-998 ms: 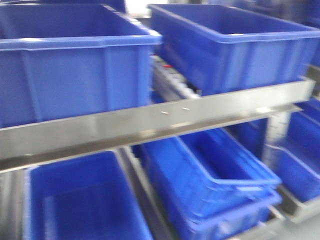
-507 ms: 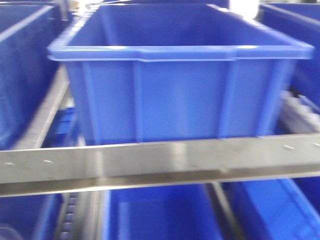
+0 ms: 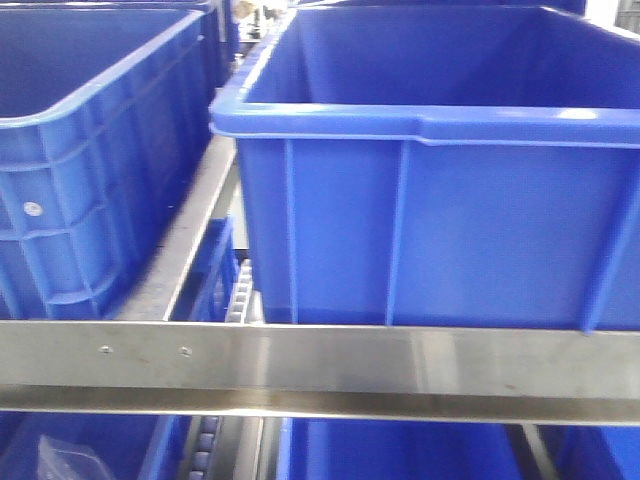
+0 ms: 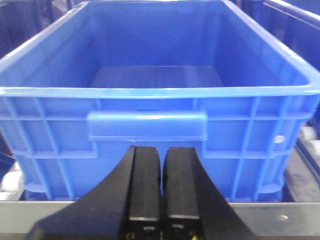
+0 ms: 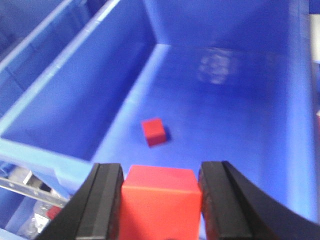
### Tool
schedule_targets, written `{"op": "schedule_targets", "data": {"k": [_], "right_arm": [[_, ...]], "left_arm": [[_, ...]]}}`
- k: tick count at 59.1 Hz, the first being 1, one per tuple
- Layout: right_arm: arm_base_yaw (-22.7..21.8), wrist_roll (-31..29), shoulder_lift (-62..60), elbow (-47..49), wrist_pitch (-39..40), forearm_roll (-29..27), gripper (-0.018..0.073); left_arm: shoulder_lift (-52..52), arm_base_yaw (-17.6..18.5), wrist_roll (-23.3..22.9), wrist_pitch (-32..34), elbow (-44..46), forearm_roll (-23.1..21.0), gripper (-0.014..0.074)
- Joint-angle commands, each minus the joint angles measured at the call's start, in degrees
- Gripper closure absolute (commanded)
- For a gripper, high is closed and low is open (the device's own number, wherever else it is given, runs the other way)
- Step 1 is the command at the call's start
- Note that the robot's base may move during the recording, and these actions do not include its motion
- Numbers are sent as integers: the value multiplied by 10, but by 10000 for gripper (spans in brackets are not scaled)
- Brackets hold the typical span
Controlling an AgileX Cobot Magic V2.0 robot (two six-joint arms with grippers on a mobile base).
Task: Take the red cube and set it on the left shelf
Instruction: 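Lower the red cube into the blue bin on the shelf and open the right gripper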
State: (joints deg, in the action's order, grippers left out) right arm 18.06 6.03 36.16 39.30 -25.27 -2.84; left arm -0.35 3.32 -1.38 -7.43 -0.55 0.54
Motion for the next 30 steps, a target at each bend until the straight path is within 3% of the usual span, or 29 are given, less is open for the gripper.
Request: {"op": "schedule_targets", "data": {"k": [1, 30], "right_arm": [[0, -1, -2, 15, 48, 2, 503], [0, -1, -2, 15, 48, 2, 503]], "left_arm": [[-9, 0, 0, 50, -13, -2, 495], [-9, 0, 0, 50, -13, -2, 495]]}}
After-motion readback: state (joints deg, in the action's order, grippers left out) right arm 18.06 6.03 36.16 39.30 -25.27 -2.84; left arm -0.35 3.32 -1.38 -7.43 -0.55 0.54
